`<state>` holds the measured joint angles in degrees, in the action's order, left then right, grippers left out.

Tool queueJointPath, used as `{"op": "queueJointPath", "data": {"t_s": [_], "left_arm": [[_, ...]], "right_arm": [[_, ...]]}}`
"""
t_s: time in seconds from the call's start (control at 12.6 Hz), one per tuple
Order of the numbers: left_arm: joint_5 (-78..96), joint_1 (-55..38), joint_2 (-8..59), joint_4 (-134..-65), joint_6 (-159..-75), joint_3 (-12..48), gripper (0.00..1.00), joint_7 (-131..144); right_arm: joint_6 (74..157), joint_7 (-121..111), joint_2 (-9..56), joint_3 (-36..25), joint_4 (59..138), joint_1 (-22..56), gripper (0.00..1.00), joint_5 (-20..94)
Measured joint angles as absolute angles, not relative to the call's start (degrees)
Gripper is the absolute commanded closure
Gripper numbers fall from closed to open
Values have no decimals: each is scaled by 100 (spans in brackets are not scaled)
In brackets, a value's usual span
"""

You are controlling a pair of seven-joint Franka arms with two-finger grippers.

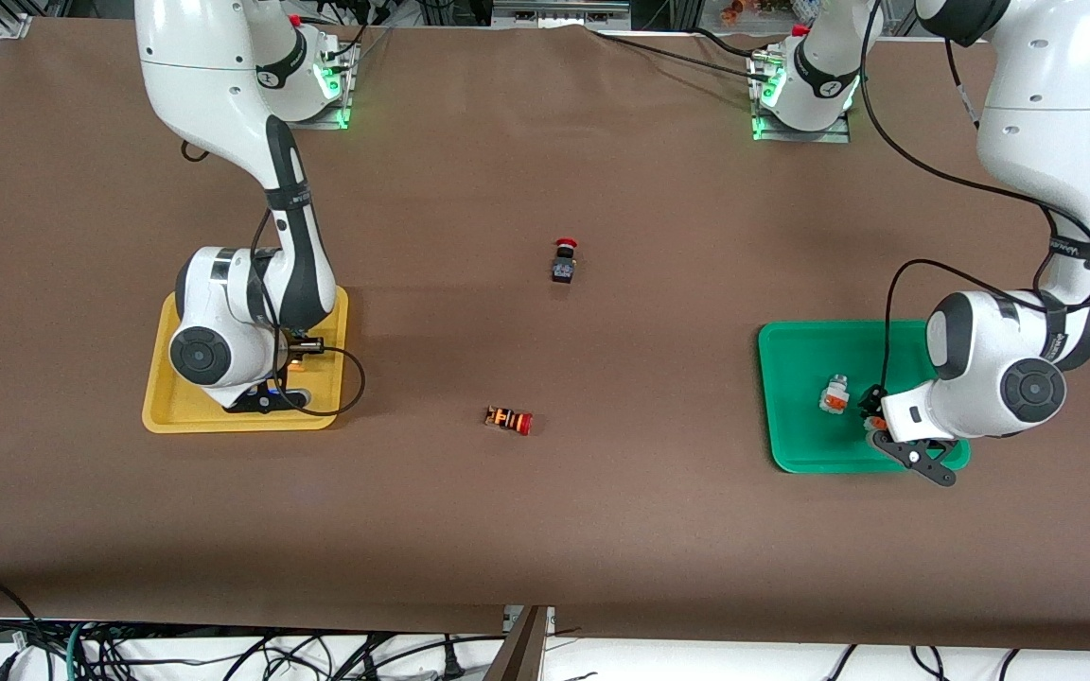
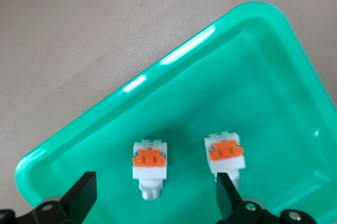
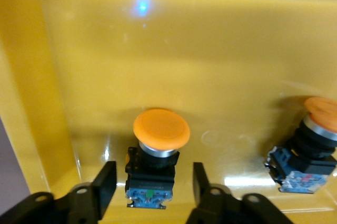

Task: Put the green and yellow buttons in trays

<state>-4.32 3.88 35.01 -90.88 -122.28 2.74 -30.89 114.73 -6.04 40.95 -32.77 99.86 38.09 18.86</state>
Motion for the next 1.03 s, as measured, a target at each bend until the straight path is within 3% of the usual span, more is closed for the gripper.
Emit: {"op": "queueJointPath", "data": {"t_s": [0.4, 0.71, 0.87, 1.03], "left_arm": [[-420, 360, 2116, -9015, -10585, 820, 0, -1382], [-419, 110, 1140, -8982, -9634, 702, 0, -736], [-419, -182, 658, -9124, -9409, 562, 0, 163], [-388, -236, 44, -9615, -9365, 534, 0, 617]], "right_arm": [[10177, -634, 3917, -3336, 8621, 3489, 0, 1887], [10011, -372, 3831, -3209, 8353, 3452, 0, 1886], [10012, -148, 3652, -2763, 8347, 3174, 0, 1677], [9998, 15, 3294, -1808, 8347, 2357, 0, 1155]]}}
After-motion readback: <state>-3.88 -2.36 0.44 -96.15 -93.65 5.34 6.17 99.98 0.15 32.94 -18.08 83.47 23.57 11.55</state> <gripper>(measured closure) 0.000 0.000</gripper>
